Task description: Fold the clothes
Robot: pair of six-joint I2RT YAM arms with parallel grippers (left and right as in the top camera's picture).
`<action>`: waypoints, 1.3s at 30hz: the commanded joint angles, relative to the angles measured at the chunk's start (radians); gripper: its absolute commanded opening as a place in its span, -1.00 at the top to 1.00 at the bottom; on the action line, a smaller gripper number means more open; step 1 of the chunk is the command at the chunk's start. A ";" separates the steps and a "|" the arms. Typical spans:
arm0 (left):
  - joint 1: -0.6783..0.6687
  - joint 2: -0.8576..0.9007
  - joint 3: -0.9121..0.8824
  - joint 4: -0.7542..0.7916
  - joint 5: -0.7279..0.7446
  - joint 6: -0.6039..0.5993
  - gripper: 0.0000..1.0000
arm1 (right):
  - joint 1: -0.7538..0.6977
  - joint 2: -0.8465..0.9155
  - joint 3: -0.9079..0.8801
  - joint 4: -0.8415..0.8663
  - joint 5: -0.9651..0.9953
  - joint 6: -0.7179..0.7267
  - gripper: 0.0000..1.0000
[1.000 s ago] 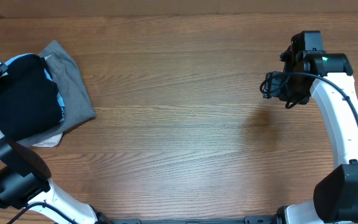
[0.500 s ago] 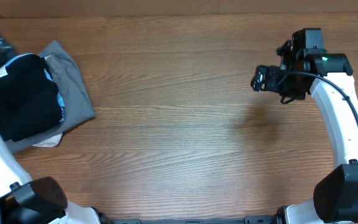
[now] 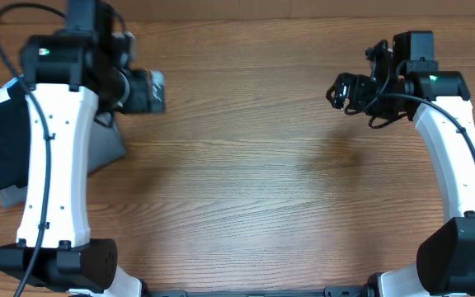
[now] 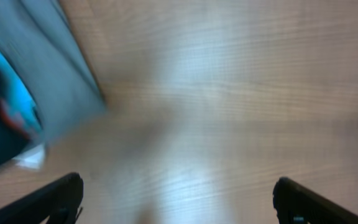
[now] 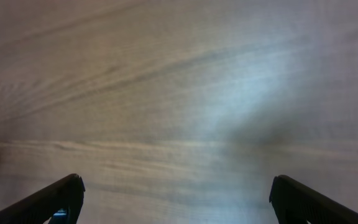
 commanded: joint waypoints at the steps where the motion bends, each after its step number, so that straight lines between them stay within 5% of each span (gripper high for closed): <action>1: -0.034 -0.003 0.007 -0.053 -0.023 -0.027 -1.00 | -0.037 -0.045 0.009 -0.035 -0.004 0.026 -1.00; 13: -0.096 -0.164 -0.164 -0.077 -0.161 -0.160 -1.00 | -0.073 -0.356 -0.080 -0.113 0.108 0.031 -1.00; 21: -0.248 -0.633 -0.614 0.355 -0.267 -0.186 -1.00 | -0.073 -0.764 -0.470 0.127 0.209 0.108 -1.00; 27: -0.253 -0.862 -0.888 0.615 -0.373 -0.187 -1.00 | -0.073 -0.960 -0.604 0.119 0.339 0.108 -1.00; 39: -0.253 -0.829 -0.962 0.582 -0.370 -0.190 -1.00 | -0.073 -0.969 -0.604 0.014 0.339 0.108 -1.00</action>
